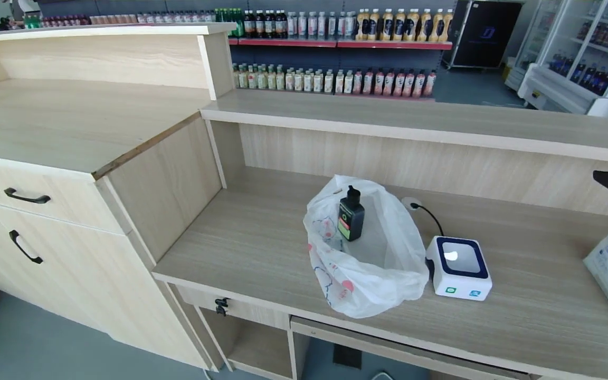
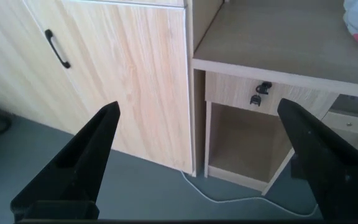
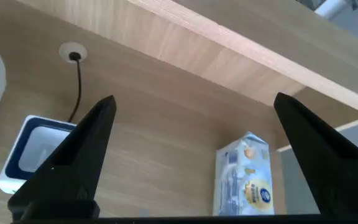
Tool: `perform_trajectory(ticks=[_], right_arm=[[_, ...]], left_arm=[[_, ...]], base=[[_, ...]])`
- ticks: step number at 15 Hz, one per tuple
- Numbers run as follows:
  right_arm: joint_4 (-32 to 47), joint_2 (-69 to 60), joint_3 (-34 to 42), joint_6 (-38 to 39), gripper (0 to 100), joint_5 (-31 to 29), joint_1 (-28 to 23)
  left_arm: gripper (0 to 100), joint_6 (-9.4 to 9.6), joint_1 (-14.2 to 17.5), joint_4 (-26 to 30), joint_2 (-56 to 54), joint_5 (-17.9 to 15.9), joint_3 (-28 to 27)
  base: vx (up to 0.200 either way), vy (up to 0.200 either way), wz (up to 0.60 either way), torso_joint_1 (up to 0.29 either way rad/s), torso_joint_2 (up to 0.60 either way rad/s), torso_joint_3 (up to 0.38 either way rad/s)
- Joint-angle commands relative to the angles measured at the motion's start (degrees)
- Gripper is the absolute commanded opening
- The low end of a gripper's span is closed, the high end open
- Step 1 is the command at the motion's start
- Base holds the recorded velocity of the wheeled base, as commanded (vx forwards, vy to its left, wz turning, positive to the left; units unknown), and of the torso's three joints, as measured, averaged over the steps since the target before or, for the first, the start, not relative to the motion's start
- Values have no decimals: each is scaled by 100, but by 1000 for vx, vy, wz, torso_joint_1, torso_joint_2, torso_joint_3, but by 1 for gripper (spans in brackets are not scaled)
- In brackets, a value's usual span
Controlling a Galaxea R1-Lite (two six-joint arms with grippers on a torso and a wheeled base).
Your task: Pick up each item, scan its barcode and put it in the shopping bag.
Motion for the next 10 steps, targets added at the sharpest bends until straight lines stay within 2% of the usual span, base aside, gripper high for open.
perform_trajectory(ticks=[1,3,4,5,7,9,10], right_arm=[[2415,189,-1949,569,100,-762,-736],[2661,699,-2169,692,100,-771,-1141],[2652,752,-2125,692,100,-762,-1176],[2213,1077,-1782,683,100,-639,-1246],[1677,1507,-1641,577,100,-279,-1369],[1580,1824,-1554,331,100,55,-1589],[1580,1912,-1360,349,100,451,-1659]], left_arm=[[100,0,8,0,-2,2,0],[100,0,0,0,-2,2,0],[100,0,8,0,-2,2,0],[100,0,0,0,-2,2,0],[100,0,8,0,-2,2,0],[100,0,0,0,-2,2,0],[100,0,0,0,-2,2,0]], base=[[0,0,-600,2,2,2],[0,0,-600,5,2,2],[0,0,-600,-7,2,2],[0,0,0,0,0,0],[0,0,0,0,0,0],[0,0,0,0,0,0],[0,0,0,0,0,0]])
